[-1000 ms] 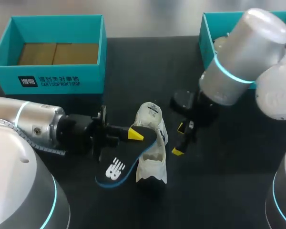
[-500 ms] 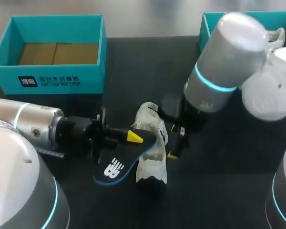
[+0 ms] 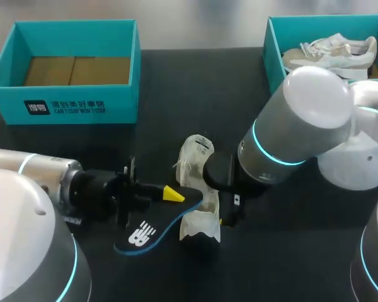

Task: Take the shoe out of the shoebox, open the shoe tongue, remove and reinsert the insole, then place the shoe into the shoebox

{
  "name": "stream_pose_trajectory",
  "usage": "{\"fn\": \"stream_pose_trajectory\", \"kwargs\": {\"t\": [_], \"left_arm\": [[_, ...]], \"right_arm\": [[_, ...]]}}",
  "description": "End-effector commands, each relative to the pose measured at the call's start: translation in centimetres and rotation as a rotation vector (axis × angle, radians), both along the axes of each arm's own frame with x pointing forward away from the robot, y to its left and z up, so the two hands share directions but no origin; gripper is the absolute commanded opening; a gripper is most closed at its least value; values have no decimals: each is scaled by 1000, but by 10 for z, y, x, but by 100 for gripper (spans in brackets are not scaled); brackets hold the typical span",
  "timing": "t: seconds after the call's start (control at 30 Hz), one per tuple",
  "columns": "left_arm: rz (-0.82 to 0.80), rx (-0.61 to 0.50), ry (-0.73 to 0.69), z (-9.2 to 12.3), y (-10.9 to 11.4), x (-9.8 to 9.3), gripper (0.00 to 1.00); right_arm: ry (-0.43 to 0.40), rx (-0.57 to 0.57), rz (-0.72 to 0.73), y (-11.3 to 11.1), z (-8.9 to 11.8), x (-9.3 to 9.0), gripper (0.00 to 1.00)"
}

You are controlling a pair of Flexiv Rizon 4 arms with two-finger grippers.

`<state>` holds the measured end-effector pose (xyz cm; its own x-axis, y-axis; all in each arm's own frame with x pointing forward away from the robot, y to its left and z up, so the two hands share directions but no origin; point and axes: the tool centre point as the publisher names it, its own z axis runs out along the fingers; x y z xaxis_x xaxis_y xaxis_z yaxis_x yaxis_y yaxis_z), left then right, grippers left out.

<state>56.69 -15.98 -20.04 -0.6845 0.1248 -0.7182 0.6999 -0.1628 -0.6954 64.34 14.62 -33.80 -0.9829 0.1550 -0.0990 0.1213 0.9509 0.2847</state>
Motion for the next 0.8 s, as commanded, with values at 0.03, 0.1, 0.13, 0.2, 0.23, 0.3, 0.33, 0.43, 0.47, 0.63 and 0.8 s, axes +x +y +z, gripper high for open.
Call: {"fn": "stream_pose_trajectory", "kwargs": {"t": [0.03, 0.1, 0.13, 0.2, 0.23, 0.3, 0.33, 0.43, 0.47, 0.63, 0.8], "left_arm": [[1, 1, -1, 0, 1, -1, 0], [1, 1, -1, 0, 1, -1, 0], [1, 1, -1, 0, 1, -1, 0], [18, -7, -2, -4, -2, -3, 0], [18, -16, 0, -7, -2, -4, 0], [25, -22, 0, -11, -3, -4, 0], [26, -23, 1, -14, -3, -4, 0], [30, -27, -7, -18, -4, -4, 0], [29, -28, -7, -19, -4, -5, 0], [32, -40, -26, -25, -6, -8, 0], [47, -58, -2, -29, -7, -7, 0]], "right_arm": [[0, -3, -1, 4, -4, 1, 100], [0, -3, -1, 4, -4, 1, 100], [0, -3, -1, 4, -4, 1, 100], [4, 6, 30, 5, -8, 4, 100], [1, 33, 44, 4, -10, 6, 100], [11, 75, 47, 1, -15, 12, 100], [11, 87, 53, 0, -16, 13, 100], [27, 111, 57, -4, -18, 19, 100], [28, 115, 59, -5, -18, 20, 100], [47, 126, 50, -8, -21, 24, 100], [53, 135, 47, -11, -23, 23, 100]]}}
